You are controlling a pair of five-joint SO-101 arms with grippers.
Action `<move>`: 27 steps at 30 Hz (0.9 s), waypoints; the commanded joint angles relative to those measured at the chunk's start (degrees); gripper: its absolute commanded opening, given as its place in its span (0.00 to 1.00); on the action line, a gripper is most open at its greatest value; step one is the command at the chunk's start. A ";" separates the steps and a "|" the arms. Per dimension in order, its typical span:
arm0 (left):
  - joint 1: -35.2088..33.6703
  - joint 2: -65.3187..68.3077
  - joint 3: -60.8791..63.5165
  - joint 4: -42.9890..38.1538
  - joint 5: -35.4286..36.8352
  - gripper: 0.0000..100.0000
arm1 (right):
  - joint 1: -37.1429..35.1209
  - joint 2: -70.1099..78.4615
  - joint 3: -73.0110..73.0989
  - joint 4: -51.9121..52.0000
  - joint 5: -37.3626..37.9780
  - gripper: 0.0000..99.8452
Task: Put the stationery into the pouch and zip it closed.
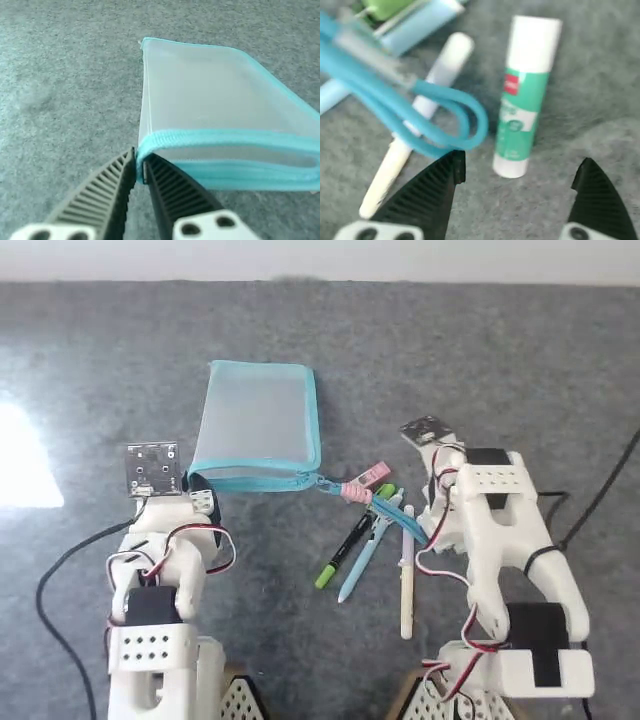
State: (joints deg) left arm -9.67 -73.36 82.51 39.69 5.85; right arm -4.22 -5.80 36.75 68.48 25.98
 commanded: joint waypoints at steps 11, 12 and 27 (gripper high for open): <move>0.35 0.26 -0.57 -1.85 0.09 0.01 | 0.75 -1.10 1.14 -3.03 0.00 0.33; 0.35 0.26 -0.57 -1.85 0.09 0.01 | 0.04 0.48 1.14 -3.12 0.00 0.33; 0.35 0.26 -0.48 -1.85 0.09 0.01 | 4.26 7.96 1.05 -8.48 -3.96 0.05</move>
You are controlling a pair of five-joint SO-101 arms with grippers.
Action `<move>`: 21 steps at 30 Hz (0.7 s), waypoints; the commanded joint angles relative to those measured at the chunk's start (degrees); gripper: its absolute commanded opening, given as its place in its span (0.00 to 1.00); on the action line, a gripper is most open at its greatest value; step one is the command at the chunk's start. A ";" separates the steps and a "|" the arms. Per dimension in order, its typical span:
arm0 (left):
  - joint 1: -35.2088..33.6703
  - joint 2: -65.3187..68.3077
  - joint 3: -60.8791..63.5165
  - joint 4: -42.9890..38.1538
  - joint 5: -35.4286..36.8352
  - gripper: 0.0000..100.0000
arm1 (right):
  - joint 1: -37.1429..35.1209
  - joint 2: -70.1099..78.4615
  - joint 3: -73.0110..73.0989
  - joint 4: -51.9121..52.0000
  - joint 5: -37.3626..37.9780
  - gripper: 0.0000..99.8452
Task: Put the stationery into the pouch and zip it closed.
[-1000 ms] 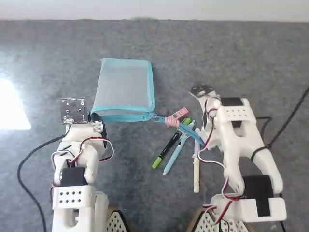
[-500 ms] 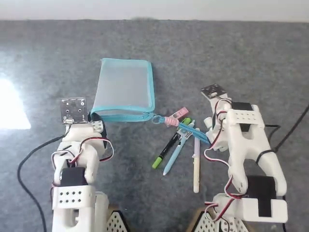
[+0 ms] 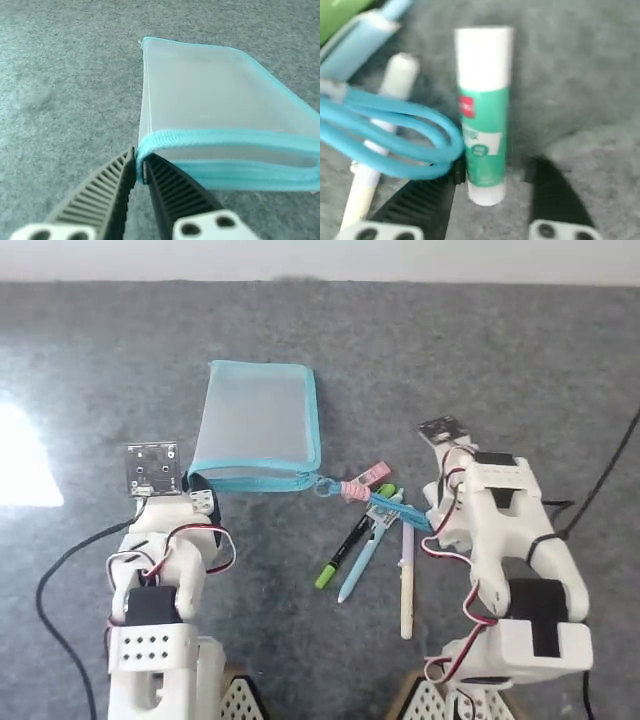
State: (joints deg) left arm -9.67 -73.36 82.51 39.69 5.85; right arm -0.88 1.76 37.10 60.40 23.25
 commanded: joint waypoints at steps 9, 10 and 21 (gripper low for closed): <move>0.35 0.26 -0.48 -1.85 0.09 0.01 | 4.00 -2.95 -7.38 10.86 -1.41 0.01; 0.35 0.26 -0.48 -1.85 0.09 0.01 | 3.91 -4.88 -9.05 13.32 -1.41 0.01; 11.52 0.18 2.77 -5.27 0.09 0.01 | -19.21 -35.12 -17.93 36.79 -2.11 0.01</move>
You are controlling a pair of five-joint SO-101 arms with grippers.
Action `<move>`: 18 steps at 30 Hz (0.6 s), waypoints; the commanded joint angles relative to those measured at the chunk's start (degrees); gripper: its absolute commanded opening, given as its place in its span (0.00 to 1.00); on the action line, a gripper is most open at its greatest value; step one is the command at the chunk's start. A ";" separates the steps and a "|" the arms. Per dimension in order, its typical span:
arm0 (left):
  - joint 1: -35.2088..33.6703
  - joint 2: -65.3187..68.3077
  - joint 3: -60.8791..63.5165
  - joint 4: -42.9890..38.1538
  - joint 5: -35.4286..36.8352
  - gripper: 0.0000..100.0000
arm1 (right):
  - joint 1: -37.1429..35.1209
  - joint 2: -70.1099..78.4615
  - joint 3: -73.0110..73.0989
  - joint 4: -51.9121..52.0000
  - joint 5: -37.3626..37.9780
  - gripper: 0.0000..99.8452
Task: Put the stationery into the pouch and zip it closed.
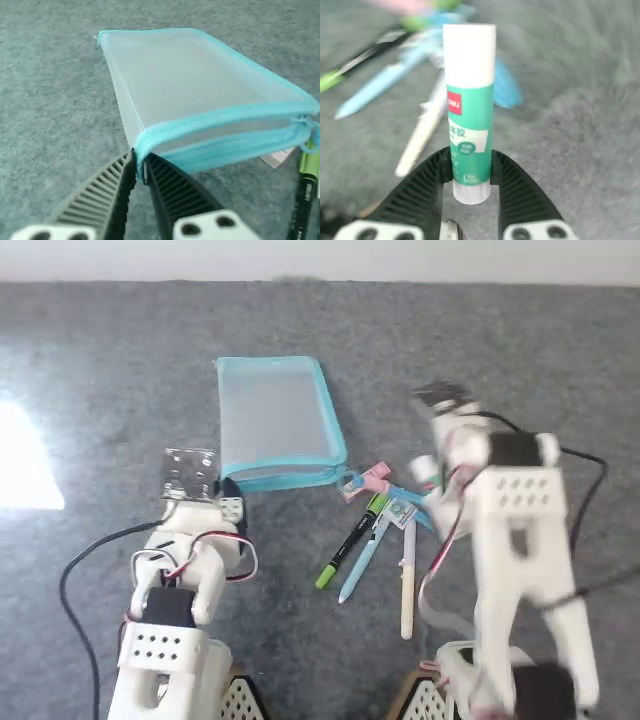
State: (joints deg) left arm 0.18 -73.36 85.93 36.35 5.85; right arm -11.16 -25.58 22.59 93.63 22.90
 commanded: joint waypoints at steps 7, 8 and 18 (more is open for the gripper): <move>2.20 0.18 -0.75 -1.05 -0.09 0.01 | -23.87 -2.24 -3.60 -1.80 -5.27 0.01; 2.20 -0.18 -0.92 -0.53 -0.70 0.01 | -24.04 -0.31 -3.78 -3.12 -5.27 0.01; 2.20 -0.26 -2.07 0.53 -1.23 0.01 | -24.04 23.16 -22.86 -4.00 -9.14 0.01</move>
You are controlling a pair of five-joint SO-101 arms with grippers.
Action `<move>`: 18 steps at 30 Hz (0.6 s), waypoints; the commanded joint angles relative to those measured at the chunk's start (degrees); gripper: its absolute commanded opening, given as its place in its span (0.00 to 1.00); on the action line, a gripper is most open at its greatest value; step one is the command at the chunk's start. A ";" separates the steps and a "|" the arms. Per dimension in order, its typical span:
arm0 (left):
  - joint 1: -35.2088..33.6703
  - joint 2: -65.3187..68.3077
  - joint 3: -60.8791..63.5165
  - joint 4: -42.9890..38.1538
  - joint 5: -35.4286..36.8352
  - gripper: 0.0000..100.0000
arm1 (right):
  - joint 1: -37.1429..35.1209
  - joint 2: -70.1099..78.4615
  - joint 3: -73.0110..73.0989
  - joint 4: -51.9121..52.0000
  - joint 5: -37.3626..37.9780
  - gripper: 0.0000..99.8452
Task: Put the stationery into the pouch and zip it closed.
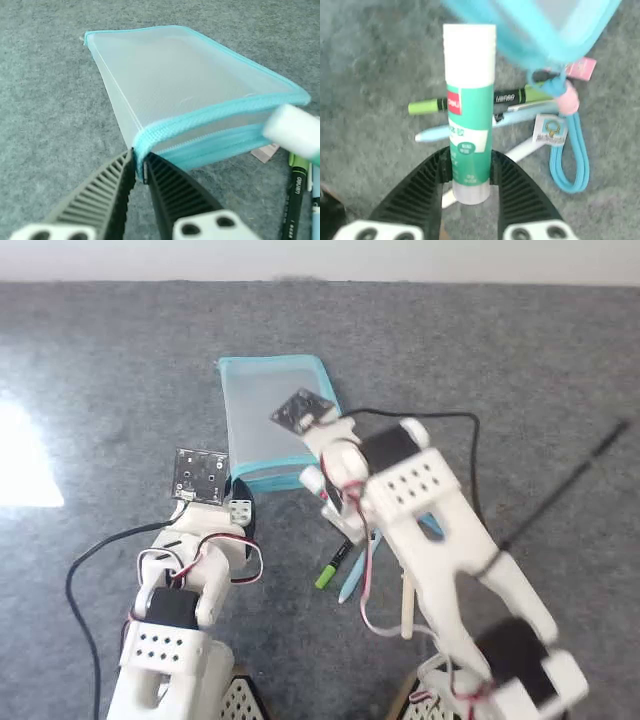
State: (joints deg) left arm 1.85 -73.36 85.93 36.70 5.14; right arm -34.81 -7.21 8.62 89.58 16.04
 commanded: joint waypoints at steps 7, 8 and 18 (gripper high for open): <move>0.53 -0.26 -2.24 0.26 -0.70 0.01 | -0.66 21.67 -28.40 9.36 -4.22 0.01; 0.44 -0.26 -2.24 0.26 -0.70 0.01 | -1.27 22.90 -30.68 11.12 -4.04 0.01; 0.53 -0.26 -2.15 0.35 -1.93 0.01 | -0.75 28.09 -40.62 7.60 -8.26 0.01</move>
State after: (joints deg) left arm 1.85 -73.36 85.93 36.70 4.70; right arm -36.57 21.10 -27.43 99.96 10.42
